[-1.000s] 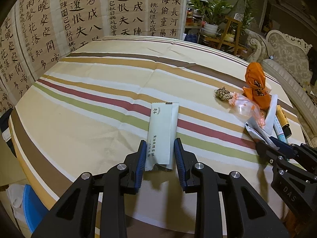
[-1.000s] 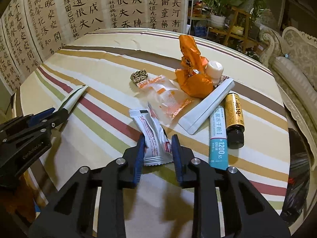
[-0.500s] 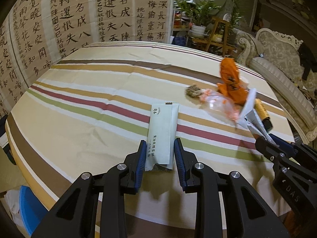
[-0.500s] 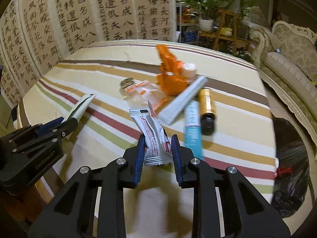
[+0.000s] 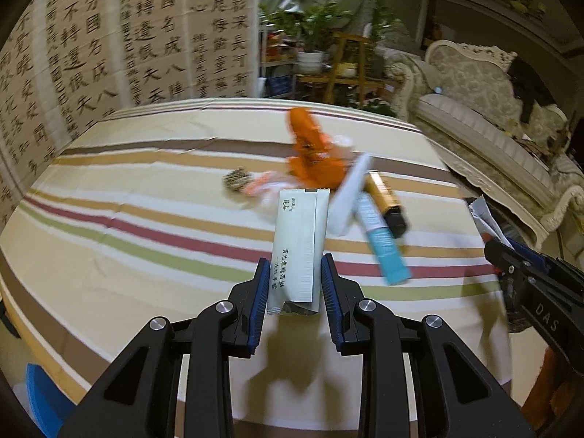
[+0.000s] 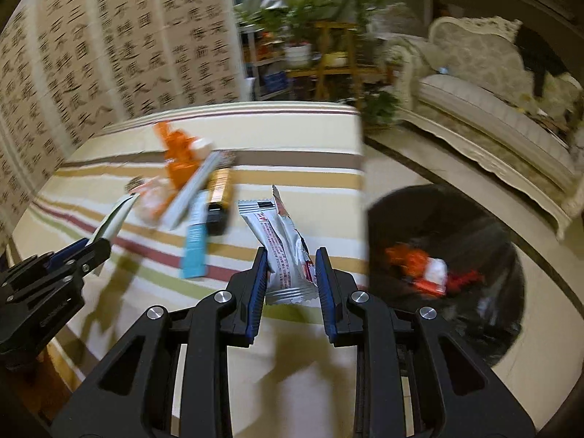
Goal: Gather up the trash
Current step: 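Carry the white packet and snack wrapper over the black bin and open both tools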
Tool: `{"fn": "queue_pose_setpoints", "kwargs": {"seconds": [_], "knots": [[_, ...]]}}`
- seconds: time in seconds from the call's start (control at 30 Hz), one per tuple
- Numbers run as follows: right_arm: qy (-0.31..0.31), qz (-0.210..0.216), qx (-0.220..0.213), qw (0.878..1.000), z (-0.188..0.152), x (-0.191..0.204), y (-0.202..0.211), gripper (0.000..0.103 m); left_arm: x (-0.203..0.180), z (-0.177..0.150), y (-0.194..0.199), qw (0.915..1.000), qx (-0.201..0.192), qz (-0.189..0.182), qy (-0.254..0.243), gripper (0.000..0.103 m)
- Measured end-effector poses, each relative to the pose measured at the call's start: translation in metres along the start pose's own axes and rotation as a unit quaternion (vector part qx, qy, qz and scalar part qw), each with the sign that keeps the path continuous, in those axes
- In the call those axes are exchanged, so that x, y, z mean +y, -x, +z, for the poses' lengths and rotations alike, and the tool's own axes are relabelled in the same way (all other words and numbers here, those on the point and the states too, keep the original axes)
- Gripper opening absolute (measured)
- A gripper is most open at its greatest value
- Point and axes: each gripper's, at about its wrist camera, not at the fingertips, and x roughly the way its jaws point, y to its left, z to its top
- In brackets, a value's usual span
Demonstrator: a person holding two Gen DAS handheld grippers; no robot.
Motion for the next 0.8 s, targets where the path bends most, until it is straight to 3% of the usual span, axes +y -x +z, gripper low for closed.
{"fn": "queue_pose_setpoints", "kwargs": {"seconds": [0.4,0.8], "knots": [[-0.064,-0.080,-0.020,0.995,-0.007,-0.085,0.008,0.026,-0.086,0.006,-0.011,0.9968,-0.003,-0.046,-0.065,0.030],[-0.102,-0.105,-0.021,0.989,-0.009,-0.133,-0.001,0.026,-0.159,0.014,-0.033,0.9905,-0.005,-0.074,-0.116,0.030]]}}
